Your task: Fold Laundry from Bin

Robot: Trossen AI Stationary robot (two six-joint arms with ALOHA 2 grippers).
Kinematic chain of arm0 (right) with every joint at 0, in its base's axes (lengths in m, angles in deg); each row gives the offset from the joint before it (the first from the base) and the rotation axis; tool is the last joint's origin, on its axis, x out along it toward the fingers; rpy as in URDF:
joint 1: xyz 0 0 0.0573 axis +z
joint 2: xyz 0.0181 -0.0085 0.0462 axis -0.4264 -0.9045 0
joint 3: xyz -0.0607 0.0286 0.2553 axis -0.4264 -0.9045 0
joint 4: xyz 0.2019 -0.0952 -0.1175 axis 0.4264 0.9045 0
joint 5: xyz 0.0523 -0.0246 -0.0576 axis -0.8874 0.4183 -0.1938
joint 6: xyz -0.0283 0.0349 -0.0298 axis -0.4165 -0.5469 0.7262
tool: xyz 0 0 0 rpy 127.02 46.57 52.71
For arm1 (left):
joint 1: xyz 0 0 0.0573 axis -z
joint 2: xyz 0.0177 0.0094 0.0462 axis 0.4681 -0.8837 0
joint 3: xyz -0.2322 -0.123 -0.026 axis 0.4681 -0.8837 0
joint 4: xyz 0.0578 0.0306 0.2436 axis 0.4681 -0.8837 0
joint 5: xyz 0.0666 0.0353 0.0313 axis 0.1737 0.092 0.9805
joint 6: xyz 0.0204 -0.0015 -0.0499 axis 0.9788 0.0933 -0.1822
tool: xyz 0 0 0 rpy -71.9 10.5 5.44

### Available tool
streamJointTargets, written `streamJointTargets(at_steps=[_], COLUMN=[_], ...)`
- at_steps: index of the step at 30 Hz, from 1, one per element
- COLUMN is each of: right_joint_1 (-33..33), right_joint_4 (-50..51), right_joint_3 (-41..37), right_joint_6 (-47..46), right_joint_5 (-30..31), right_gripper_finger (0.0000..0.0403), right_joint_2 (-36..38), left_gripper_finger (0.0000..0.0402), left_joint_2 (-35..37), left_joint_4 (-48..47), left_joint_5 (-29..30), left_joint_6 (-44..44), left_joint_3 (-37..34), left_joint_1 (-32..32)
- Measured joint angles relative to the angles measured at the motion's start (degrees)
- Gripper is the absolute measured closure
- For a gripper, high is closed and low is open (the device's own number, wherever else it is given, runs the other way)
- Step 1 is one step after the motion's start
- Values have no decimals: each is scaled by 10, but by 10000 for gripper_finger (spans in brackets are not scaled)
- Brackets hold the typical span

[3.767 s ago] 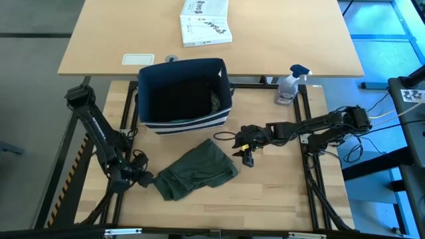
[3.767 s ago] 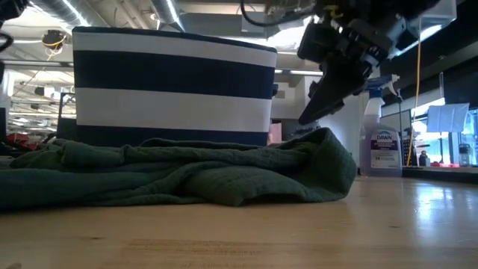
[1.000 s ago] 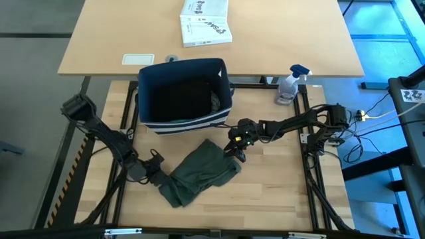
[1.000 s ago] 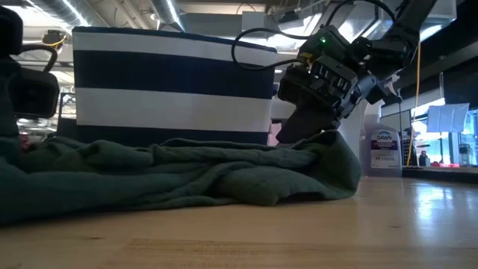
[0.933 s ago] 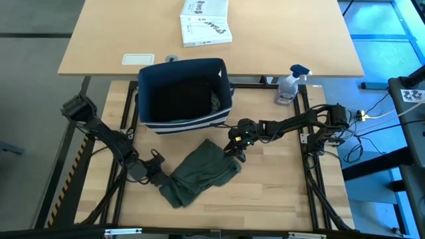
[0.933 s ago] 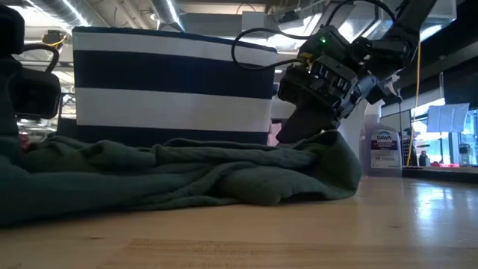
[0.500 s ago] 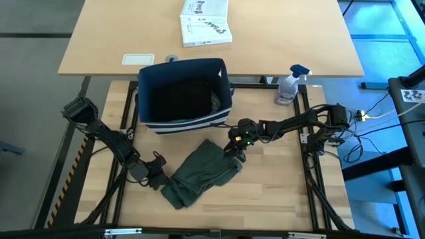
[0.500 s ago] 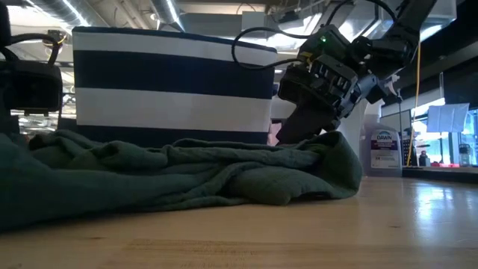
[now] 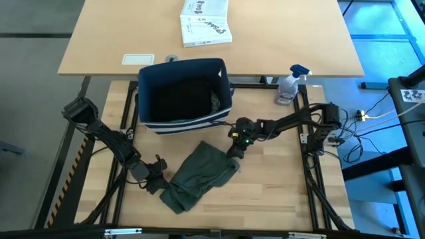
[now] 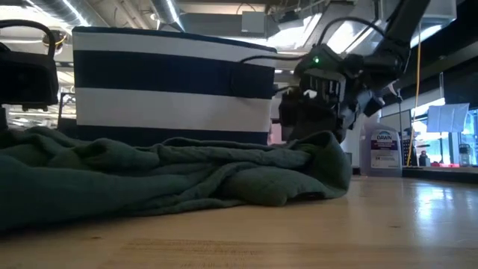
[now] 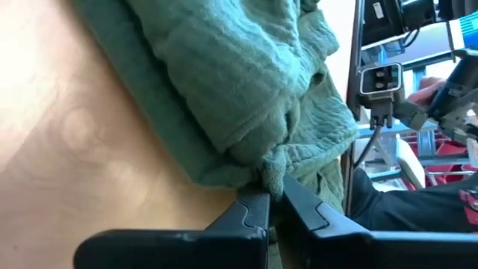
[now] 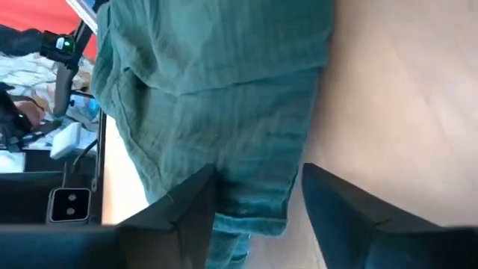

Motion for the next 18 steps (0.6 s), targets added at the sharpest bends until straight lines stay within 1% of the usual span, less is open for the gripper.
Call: streamJointTargets(at_steps=[3,7,9,11,13,15,18], right_joint_1=[2,11,22,32,46,62,83], right_joint_4=[-29,-115,-153,-182,-173,-133,-80], right_joint_3=[1,2,0,1,12,23,49], right_joint_6=[-29,-88,-119,-142,-148,-137,-118], right_joint_5=[-20,-58,-68,-64,-53,-28,-1], right_gripper_finger=[185,143,127,118,115,117,134], right_joint_2=[-24,-49,-55,-57,-58,-60,-71], left_gripper_finger=[400,401,401,401,401,401,401], left_joint_2=[0,0,0,0,0,1,1], left_joint_4=[-1,-1,-1,-3,-4,-4,-4], left_joint_5=[-7,-12,-17,-21,-21,-20,-19], left_joint_6=[13,20,26,26,27,29,31], left_joint_3=[0,0,0,0,0,0,0], left_joint_1=[-6,-11,-11,-11,-11,-11,-12])
